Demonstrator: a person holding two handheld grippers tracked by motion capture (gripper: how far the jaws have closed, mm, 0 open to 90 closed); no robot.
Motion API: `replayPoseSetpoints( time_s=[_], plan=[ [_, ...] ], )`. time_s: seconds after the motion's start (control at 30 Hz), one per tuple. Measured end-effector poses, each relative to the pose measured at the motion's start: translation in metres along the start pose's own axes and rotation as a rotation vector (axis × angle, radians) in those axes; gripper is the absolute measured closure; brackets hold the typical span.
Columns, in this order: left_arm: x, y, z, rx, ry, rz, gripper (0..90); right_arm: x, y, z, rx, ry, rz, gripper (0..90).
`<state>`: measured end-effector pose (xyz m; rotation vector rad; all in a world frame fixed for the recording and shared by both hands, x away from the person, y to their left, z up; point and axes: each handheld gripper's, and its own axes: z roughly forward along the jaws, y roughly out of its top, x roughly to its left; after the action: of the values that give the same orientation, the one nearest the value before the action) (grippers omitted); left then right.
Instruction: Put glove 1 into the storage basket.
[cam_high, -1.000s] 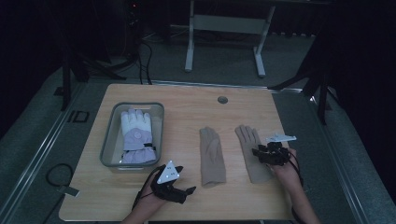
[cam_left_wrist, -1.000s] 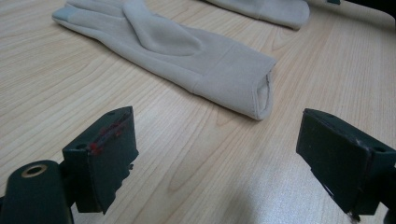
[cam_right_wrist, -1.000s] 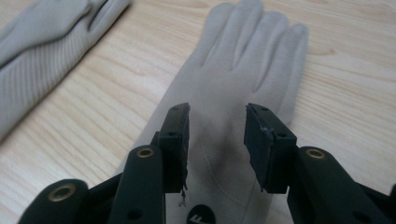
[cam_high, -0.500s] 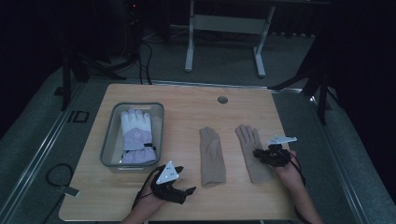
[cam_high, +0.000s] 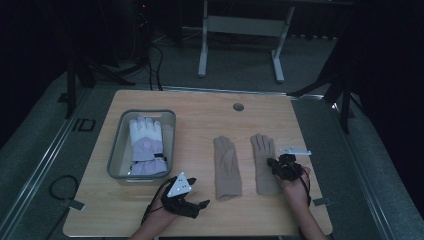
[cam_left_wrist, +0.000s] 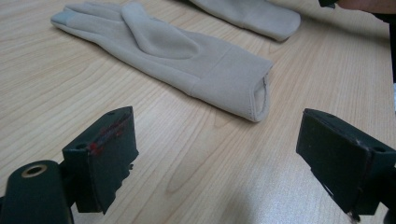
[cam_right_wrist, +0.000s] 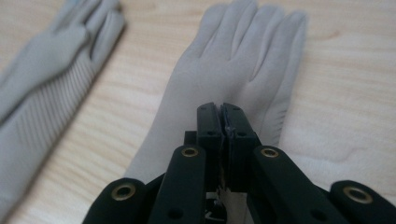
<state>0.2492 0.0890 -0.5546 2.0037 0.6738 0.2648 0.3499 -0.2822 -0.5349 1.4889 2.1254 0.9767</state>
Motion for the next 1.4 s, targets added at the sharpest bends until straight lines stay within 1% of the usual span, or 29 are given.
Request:
replayPoseSetpoints(
  time_s=[0.1, 0.23, 0.4, 0.53, 0.6, 0.63, 0.73, 0.9, 1.03, 1.07, 1.1, 1.23, 1.3, 1.37, 1.4],
  plan=[
    [0.000, 0.000, 0.000, 0.001, 0.001, 0.000, 12.3, 0.005, 0.008, -0.005, -0.022, -0.001, 0.027, 87.0],
    [0.000, 0.000, 0.000, 0.002, 0.001, 0.000, 12.3, 0.013, 0.019, -0.014, -0.060, -0.009, 0.050, 86.9],
    [0.000, 0.000, -0.001, 0.000, 0.002, 0.000, 12.3, 0.021, 0.033, -0.024, -0.109, -0.005, 0.085, 87.0],
    [0.001, 0.000, -0.001, 0.001, 0.003, 0.000, 12.3, 0.030, 0.043, -0.027, -0.134, 0.000, 0.084, 87.0],
    [0.001, 0.000, -0.001, 0.001, 0.005, 0.001, 12.3, 0.036, 0.047, -0.028, -0.144, 0.013, 0.088, 87.0],
    [0.001, 0.000, -0.001, -0.001, 0.005, 0.000, 12.3, 0.039, 0.049, -0.028, -0.148, 0.021, 0.096, 87.0],
    [0.001, 0.000, -0.002, 0.000, 0.007, 0.001, 12.3, 0.052, 0.055, -0.028, -0.162, 0.033, 0.092, 87.0],
    [0.001, 0.001, -0.003, -0.002, 0.008, 0.004, 12.3, 0.076, 0.060, -0.024, -0.165, 0.065, 0.092, 86.9],
    [0.001, 0.001, -0.004, -0.008, 0.010, 0.005, 12.3, 0.094, 0.062, -0.021, -0.168, 0.073, 0.080, 86.9],
    [0.001, 0.001, -0.004, -0.009, 0.010, 0.006, 12.3, 0.097, 0.062, -0.020, -0.166, 0.073, 0.070, 86.9],
    [0.001, 0.001, -0.004, -0.010, 0.010, 0.006, 12.3, 0.101, 0.061, -0.019, -0.162, 0.081, 0.074, 86.9],
    [0.001, 0.001, -0.005, -0.011, 0.011, 0.008, 12.3, 0.113, 0.055, -0.010, -0.143, 0.091, 0.065, 86.9],
    [0.001, 0.001, -0.005, -0.012, 0.010, 0.007, 12.3, 0.117, 0.049, -0.003, -0.124, 0.086, 0.059, 86.8],
    [0.001, 0.001, -0.005, -0.013, 0.011, 0.009, 12.3, 0.119, 0.042, 0.003, -0.099, 0.093, 0.071, 86.8],
    [0.001, 0.001, -0.005, -0.013, 0.010, 0.008, 12.3, 0.120, 0.039, 0.007, -0.087, 0.096, 0.069, 86.8]
  ],
)
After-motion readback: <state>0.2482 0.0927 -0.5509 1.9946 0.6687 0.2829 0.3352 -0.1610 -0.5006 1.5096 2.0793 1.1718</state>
